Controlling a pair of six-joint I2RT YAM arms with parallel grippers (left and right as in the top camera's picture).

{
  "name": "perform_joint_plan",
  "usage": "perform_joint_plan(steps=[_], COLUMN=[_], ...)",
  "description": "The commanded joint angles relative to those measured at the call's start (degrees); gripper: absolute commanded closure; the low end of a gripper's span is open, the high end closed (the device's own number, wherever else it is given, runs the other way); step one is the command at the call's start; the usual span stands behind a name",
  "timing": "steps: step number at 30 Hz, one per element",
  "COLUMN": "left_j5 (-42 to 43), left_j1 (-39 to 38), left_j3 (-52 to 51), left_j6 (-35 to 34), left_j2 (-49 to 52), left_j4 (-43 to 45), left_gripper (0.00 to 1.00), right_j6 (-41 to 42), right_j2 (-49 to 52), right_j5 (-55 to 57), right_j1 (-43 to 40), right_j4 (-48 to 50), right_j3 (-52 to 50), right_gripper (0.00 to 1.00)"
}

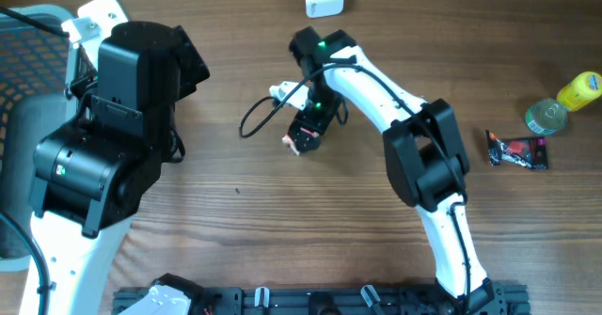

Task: Scan the item barcode
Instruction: 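Grasp the tissue pack at center with the right gripper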

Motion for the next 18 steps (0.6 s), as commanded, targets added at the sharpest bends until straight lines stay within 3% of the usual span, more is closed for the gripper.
perform_joint_plan(steps=[1,4,9,16,18], left_j5=[-1.4,-1.4,-1.4,-1.4,-1.4], left_j1=[0.2,0.2,0.2,0.2,0.2], left_j3=[-0.1,-0.1,-0.1,-0.1,-0.1], left_j6=[0.5,0.5,0.5,0.5,0.5], left_j2=[-0.4,-0.4,-0.4,-0.4,-0.4], left_j4=[0.0,0.0,-0.1,-0.1,-0.1], left_gripper=[0.0,0.0,0.0,0.0,0.0], right_j6=[0.9,2.4,14.6,12.8,12.8], right_j2=[0.3,0.3,0.3,0.3,0.3], right_j5=[-0.3,0.0,7.7,7.7,7.7], right_j1=[1.9,2.2,2.2,2.2,2.2], right_j4=[0.3,1.6,8.2,10.0,11.2], right_j3=[-0.1,-0.1,-2.8,-8.2,-10.0], right_gripper=[0.0,0.0,0.0,0.0,0.06])
